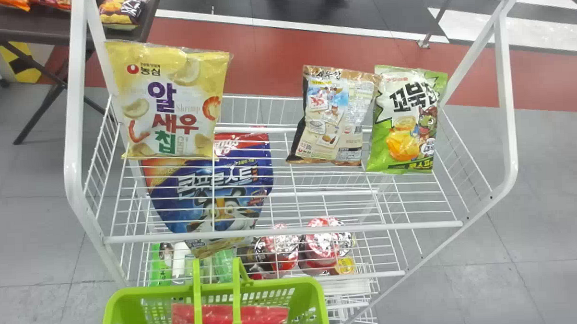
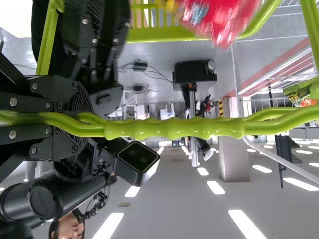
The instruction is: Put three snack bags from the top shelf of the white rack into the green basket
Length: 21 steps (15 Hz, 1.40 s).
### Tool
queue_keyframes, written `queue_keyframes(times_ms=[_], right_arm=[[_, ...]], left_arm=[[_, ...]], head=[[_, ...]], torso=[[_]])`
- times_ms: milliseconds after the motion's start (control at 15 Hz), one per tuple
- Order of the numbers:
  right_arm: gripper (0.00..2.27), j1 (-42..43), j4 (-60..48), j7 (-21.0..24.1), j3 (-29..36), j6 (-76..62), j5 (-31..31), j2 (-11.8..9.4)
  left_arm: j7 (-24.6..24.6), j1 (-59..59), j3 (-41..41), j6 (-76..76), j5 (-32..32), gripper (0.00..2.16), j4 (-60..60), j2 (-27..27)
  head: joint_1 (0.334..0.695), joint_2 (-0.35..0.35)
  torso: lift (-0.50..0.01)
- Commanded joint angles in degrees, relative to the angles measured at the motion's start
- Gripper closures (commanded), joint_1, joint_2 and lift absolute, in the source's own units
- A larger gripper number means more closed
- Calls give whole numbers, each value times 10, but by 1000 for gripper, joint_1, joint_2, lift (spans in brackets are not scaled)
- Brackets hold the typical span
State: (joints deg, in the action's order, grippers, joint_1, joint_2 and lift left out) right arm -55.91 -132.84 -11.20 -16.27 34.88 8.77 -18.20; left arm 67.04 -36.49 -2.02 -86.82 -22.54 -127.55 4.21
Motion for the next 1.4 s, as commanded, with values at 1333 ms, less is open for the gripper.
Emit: queue_keyframes(times_ms=[1333], right_arm=[[87,433,262,122,147,-231,-97,144]], left_arm=[[-2,-2,11,-7,7,2152,-9,6]], head=[[695,-350]], torso=[[0]])
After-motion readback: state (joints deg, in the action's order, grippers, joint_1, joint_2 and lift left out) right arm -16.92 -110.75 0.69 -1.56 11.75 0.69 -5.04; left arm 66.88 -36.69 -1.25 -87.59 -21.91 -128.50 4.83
